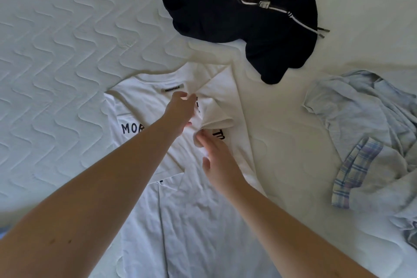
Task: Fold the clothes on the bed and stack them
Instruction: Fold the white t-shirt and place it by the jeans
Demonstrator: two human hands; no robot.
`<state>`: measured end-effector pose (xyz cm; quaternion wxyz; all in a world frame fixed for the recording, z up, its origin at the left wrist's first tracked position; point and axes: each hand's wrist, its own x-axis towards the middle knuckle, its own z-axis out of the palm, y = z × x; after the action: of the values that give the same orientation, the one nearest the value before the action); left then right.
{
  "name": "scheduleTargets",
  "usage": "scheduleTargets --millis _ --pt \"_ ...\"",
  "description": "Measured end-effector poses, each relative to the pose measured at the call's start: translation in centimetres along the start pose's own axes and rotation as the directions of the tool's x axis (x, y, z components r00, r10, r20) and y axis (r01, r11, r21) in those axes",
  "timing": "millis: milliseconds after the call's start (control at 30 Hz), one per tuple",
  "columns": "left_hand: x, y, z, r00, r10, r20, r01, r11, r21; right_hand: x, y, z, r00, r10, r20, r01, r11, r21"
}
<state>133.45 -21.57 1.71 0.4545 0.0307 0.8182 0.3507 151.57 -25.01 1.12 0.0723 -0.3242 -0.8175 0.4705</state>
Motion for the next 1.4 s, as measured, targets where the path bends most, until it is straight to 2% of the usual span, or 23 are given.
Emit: scheduleTargets --millis 67,133,233,333,400,500,533,600,700,833,900,967,1000,1033,1100,1167,1200,1300,1400 --pt "-0.3 -0.5 -0.5 1.000 0.010 -0.002 -0.010 1.000 -0.001 -0.7 0.0 0.6 0.976 -0.094 0.196 0.096 0.995 -0.001" --pt "-0.6 -1.2 -1.0 0.998 0.058 -0.007 -0.056 0.990 0.126 -1.6 0.0 1.2 0.957 -0.132 0.260 0.131 0.991 0.022" --pt "-1.5 -2.5 -0.8 0.992 0.119 0.028 -0.123 0.955 0.271 -2.9 0.2 1.1 0.991 -0.102 0.085 0.098 0.994 0.053" --pt "-3.2 -4.2 -0.3 0.974 0.127 0.185 -0.189 0.910 0.369 -4.5 1.3 0.5 0.993 -0.042 -0.113 0.030 0.994 -0.102" --pt "-4.1 -5.7 0.1 0.961 0.165 0.220 -0.253 0.845 0.471 -5.7 2.5 0.0 0.987 0.080 -0.136 -0.109 0.969 -0.220" --pt "-5.0 -7.8 0.8 0.943 0.294 0.154 -0.312 0.631 0.710 -7.6 4.2 -0.5 0.946 0.311 -0.089 -0.322 0.870 -0.375" --pt "-5.1 -8.1 0.9 0.928 0.355 0.114 -0.318 0.594 0.739 -8.1 4.6 -0.5 0.928 0.363 -0.084 -0.364 0.840 -0.403" --pt "-5.0 -8.3 0.6 0.904 0.427 0.024 -0.317 0.632 0.707 -9.1 5.1 -0.5 0.912 0.398 -0.104 -0.400 0.798 -0.451" --pt "-4.4 -8.2 -0.8 0.909 0.400 -0.118 -0.272 0.783 0.560 -10.1 5.4 -0.6 0.895 0.411 -0.171 -0.441 0.768 -0.465" --pt "-4.6 -8.4 -1.8 0.884 0.366 -0.292 -0.252 0.897 0.362 -11.9 5.8 -0.6 0.876 0.436 -0.205 -0.474 0.707 -0.525" --pt "-5.9 -9.1 -1.5 0.842 0.399 -0.363 -0.312 0.909 0.276 -13.2 6.0 -0.5 0.862 0.455 -0.221 -0.496 0.672 -0.550" --pt "-7.8 -10.1 -0.8 0.758 0.515 -0.400 -0.436 0.856 0.277 -14.6 6.2 -0.4 0.842 0.491 -0.223 -0.522 0.640 -0.563" --pt "-9.0 -10.8 -0.1 0.730 0.564 -0.387 -0.485 0.826 0.289 -15.3 6.3 -0.4 0.832 0.510 -0.219 -0.533 0.626 -0.569" --pt "-10.2 -11.6 0.7 0.732 0.585 -0.349 -0.504 0.810 0.299 -16.0 6.3 -0.3 0.824 0.524 -0.216 -0.541 0.616 -0.572" --pt "-12.5 -13.4 2.8 0.823 0.529 -0.208 -0.466 0.838 0.284 -17.7 6.2 -0.3 0.812 0.546 -0.207 -0.558 0.619 -0.553" --pt "-14.6 -15.4 5.0 0.927 0.373 -0.029 -0.356 0.903 0.240 -19.5 6.0 -0.1 0.805 0.559 -0.198 -0.567 0.629 -0.531" --pt "-15.5 -16.4 6.0 0.955 0.293 0.040 -0.294 0.928 0.229 -20.4 5.9 -0.1 0.801 0.565 -0.196 -0.572 0.630 -0.525" --pt "-17.0 -18.4 8.4 0.989 0.043 0.140 -0.068 0.981 0.179 -23.1 5.6 0.2 0.779 0.601 -0.182 -0.599 0.625 -0.501" --pt "-17.9 -19.1 10.0 0.965 -0.058 0.257 0.041 0.996 0.073 -25.7 5.7 0.3 0.766 0.620 -0.169 -0.615 0.631 -0.472"
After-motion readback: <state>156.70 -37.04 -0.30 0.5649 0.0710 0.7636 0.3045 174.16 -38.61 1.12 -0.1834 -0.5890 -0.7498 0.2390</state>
